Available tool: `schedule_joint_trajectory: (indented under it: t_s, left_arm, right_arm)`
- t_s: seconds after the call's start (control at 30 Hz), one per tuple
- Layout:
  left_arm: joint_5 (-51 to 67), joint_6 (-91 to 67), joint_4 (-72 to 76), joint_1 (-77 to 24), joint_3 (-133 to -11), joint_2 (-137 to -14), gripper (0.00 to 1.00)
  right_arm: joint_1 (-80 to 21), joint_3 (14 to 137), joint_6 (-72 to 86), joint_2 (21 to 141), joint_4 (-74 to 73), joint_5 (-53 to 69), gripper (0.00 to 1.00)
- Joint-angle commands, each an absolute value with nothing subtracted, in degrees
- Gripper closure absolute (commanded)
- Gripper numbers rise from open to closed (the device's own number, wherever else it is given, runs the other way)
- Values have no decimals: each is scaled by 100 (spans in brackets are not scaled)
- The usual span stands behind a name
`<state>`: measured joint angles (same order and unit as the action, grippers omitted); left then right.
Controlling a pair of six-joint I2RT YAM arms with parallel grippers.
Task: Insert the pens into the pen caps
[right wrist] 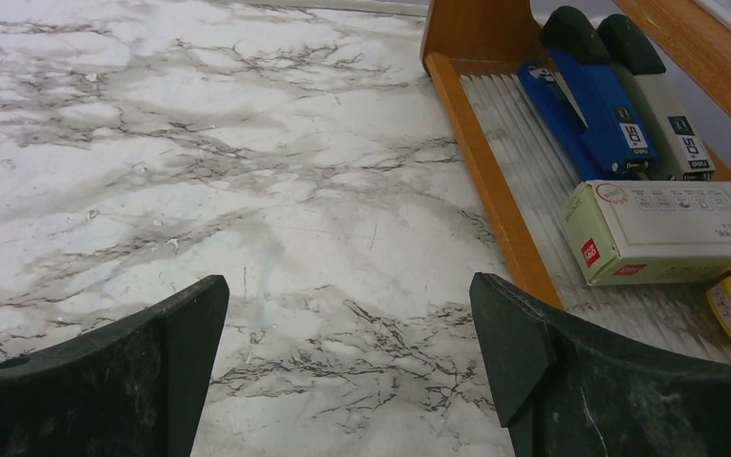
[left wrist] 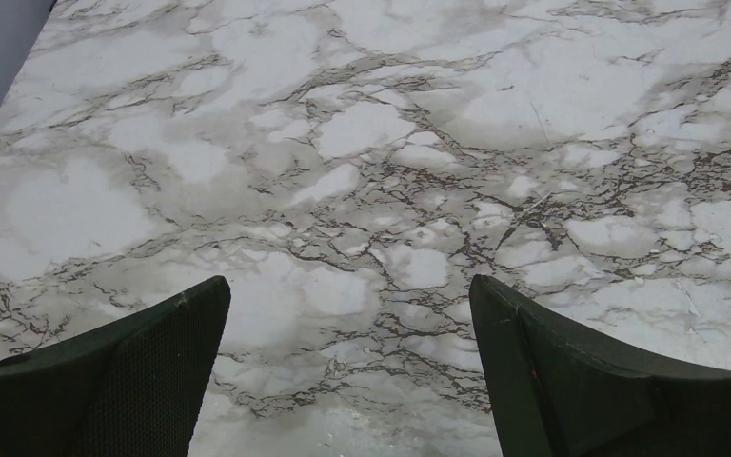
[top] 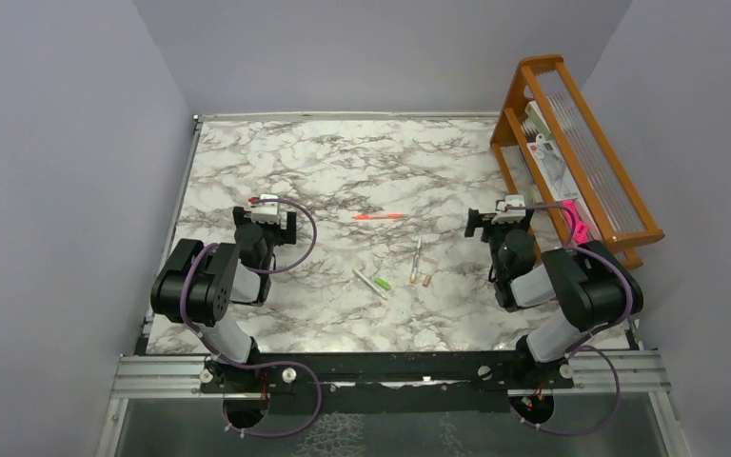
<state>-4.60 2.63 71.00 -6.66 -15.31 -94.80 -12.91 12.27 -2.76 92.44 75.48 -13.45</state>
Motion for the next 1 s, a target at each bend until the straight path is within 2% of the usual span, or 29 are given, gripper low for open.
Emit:
schedule_joint_trajectory:
  t_s: [0.0,0.07,0.17,0.27,0.33,0.4,0.5,0.6,0.77,0.8,0.83,0.87,0.9,0.93,0.97]
  left_arm:
    - [-628,157,7062,-615,-1627,-9401,1]
    - [-633,135,7065,-611,-1624,-9369,1]
    - [-644,206,6569,-680,-1720,-9049,1]
    - [-938,372,5957,-917,-1900,-8618,1]
    - [-1292,644,5655,-1251,-2024,-8334,1]
    - [-1727,670,5497,-1611,-2113,-8079,1]
    - [-1977,-505,5258,-1714,-2232,-7730,1]
    - [-1364,-1332,4776,-1712,-2561,-7723,1]
    - [-1253,-2308,4151,-1721,-2766,-7537,1]
    - [-1198,-2408,4133,-1718,-2753,-7510,1]
    - [-1150,-2507,4087,-1722,-2745,-7502,1]
    - [-1097,-2671,4020,-1716,-2758,-7504,1]
    - [-1038,-2927,3891,-1710,-2783,-7489,1]
    - [-976,-3209,3695,-1694,-2825,-7464,1]
    - [-880,-3499,3471,-1670,-2873,-7431,1]
  right_arm:
    - [-1236,1128,-326,9078,7814,-1153,0]
    - [-1253,1140,-344,8593,7437,-1213,0]
    - [-1252,2140,-71,7496,4579,-775,0]
    - [-1261,2559,-49,6894,3677,267,0]
    - [-1259,2978,308,6675,3032,528,0]
    - [-1257,3575,568,6729,2018,768,0]
    - [-1257,4263,964,7037,1307,1202,0]
    - [-1261,4995,1216,7467,395,1232,0]
    - [-1263,5397,1191,7716,61,1349,0]
    - [-1259,5333,1207,7694,246,1618,3]
    - [-1258,5303,1168,7720,369,1975,15]
    - [-1261,5316,1142,7789,436,2297,33]
    - [-1265,5364,1139,7883,424,2558,55]
    - [-1263,5406,1191,7975,444,2762,85]
    - [-1276,5439,1206,8067,443,2925,96]
